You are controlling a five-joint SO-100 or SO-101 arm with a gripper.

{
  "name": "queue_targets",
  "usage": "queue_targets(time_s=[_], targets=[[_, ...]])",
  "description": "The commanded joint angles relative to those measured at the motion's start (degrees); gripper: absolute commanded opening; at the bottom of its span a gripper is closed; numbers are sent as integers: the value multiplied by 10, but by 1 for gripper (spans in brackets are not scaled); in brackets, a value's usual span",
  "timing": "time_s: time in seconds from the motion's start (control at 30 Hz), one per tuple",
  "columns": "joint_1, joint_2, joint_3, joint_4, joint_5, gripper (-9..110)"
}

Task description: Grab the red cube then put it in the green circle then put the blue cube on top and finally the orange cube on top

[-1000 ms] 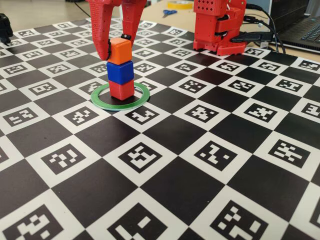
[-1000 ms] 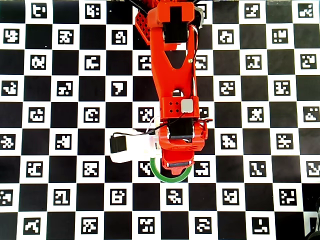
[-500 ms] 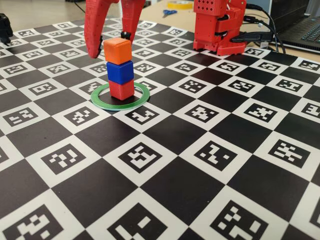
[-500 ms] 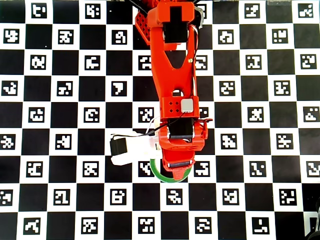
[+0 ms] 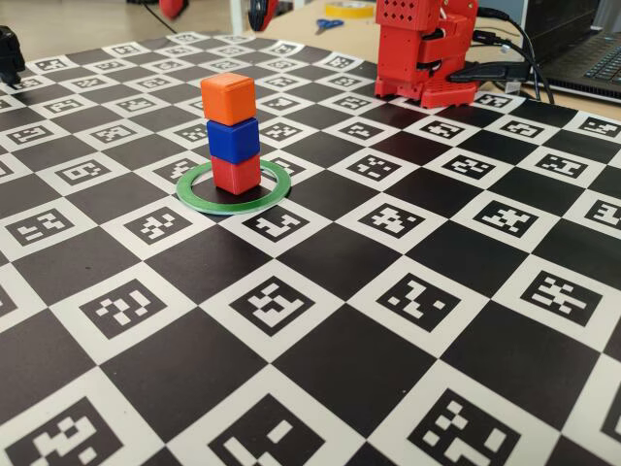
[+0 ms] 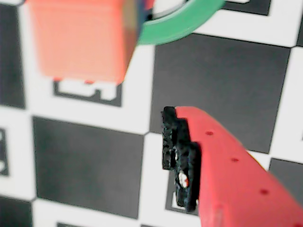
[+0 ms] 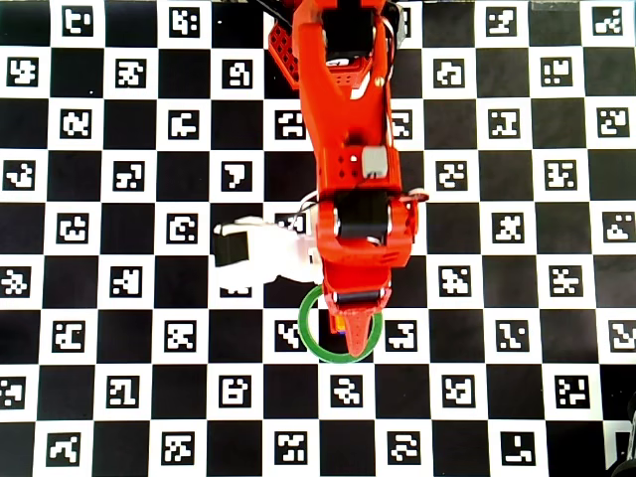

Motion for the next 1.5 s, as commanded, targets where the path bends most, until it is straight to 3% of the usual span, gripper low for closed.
queue_targets(time_s=[0.0, 0.37, 0.77, 1.17, 1.47], targets=[[-1, 120, 11, 1, -4, 43], [18, 327, 205, -23, -79, 17], [49, 578, 484, -76, -259, -5], [64, 787, 748, -153, -391, -6], [50, 921, 933, -213, -563, -6]])
